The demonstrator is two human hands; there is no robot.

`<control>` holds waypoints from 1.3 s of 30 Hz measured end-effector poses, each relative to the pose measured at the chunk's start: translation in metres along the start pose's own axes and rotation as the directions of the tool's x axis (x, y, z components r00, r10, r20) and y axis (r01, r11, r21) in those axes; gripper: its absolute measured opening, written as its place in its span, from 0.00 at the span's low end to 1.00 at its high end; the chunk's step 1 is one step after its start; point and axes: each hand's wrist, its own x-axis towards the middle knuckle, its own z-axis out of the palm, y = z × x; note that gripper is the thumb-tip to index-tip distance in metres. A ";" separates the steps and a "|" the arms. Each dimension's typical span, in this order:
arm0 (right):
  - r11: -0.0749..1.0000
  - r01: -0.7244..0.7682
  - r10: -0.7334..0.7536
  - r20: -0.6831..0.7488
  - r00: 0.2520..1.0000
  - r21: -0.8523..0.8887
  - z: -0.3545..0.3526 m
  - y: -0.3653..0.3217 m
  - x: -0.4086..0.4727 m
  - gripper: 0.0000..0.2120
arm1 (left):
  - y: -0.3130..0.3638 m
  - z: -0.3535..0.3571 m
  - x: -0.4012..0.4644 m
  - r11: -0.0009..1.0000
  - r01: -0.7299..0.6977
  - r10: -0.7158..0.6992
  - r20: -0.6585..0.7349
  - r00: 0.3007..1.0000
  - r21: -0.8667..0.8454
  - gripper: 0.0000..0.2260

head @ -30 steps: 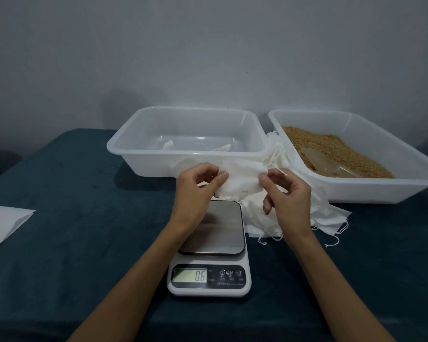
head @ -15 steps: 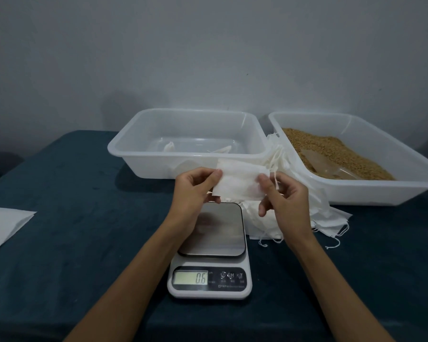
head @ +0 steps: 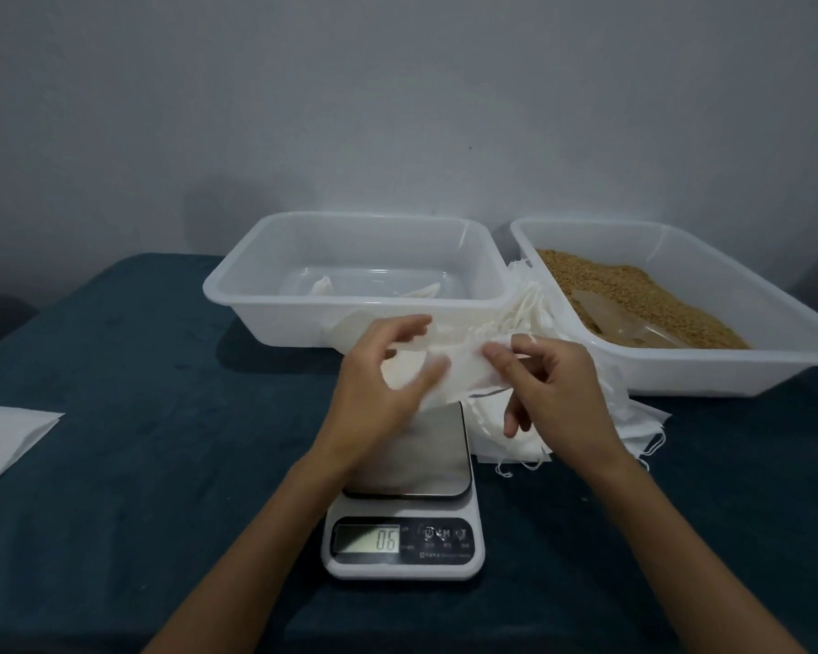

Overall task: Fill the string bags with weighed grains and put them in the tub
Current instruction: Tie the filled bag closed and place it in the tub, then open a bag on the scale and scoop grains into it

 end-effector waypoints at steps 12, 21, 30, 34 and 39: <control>0.900 -0.098 0.313 0.474 0.823 -0.424 -0.015 -0.095 0.013 0.43 | 0.014 -0.001 -0.016 0.995 0.078 -0.040 0.441 0.897 -0.068 0.21; 0.794 0.035 0.400 0.566 0.721 -0.607 -0.011 -0.111 0.031 0.45 | 0.016 0.007 -0.009 0.944 0.169 -0.019 0.462 0.887 -0.284 0.15; 0.776 0.089 0.417 0.613 0.671 -0.625 -0.001 -0.122 0.048 0.46 | 0.016 0.010 -0.010 0.928 0.199 -0.052 0.418 0.907 -0.315 0.16; 0.837 0.087 0.309 0.599 0.739 -0.540 -0.008 -0.125 0.056 0.43 | 0.014 0.008 -0.012 0.907 0.212 -0.045 0.418 0.907 -0.363 0.17; 0.849 0.080 0.165 0.406 0.899 -0.523 -0.045 -0.108 0.066 0.29 | 0.011 0.006 -0.013 0.890 0.216 -0.042 0.401 0.915 -0.401 0.19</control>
